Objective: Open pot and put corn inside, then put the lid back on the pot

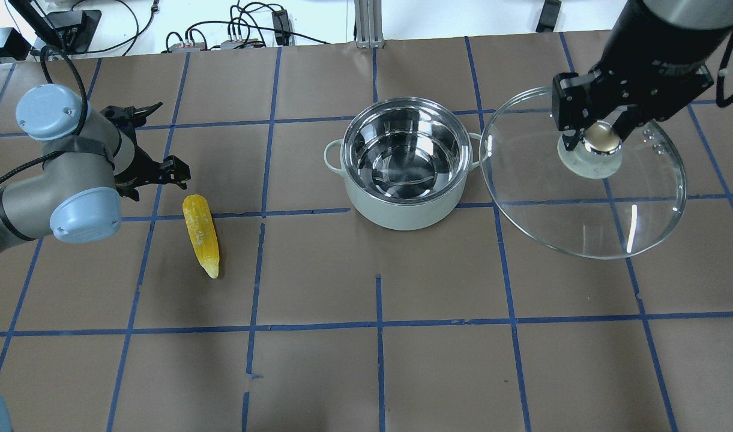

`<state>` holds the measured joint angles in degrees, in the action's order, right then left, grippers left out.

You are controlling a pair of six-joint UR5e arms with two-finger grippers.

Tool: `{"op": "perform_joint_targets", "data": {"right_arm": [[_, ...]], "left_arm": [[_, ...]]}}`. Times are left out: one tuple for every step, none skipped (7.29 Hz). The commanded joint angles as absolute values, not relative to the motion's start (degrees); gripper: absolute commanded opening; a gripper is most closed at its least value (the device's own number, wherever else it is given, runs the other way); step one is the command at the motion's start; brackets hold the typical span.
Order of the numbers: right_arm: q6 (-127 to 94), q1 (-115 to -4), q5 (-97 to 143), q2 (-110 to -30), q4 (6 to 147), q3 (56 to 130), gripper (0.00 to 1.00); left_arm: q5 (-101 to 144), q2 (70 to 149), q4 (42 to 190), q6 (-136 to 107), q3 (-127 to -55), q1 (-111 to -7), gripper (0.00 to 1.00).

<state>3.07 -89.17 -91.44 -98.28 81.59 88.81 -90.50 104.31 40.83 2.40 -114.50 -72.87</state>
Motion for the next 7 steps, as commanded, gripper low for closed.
{"op": "perform_joint_targets", "data": {"right_arm": [[3.3,-88.9,-91.8,-100.6,85.1,92.8,0.37],[3.3,-88.9,-92.1,-100.5,85.5,93.0,0.37],[3.2,-88.8,-92.2,-99.9,86.4,92.9,0.37],[3.1,-88.5,-92.2,-97.7,88.7,92.8,0.37],[3.3,-87.2,-91.8,-94.2,89.6,92.7,0.37],[4.3,-85.5,-91.8,-92.5,90.5,92.2,0.37],[4.7,-85.2,-92.2,-92.0,90.9,90.4,0.37]], "left_arm": [[-89.2,104.7,41.1,0.2,-114.7,-73.3,1.0],[-89.0,105.0,41.0,-1.1,-115.0,-74.3,1.0],[-89.0,105.3,41.0,-3.6,-115.0,-75.2,0.99],[-89.2,105.6,41.0,-3.7,-115.2,-75.3,0.99],[-89.1,105.8,41.0,-3.7,-116.0,-75.3,0.99],[-89.3,106.2,40.2,-3.7,-117.3,-75.3,0.99],[-89.5,106.3,40.2,-3.7,-117.6,-75.2,0.99]]}}
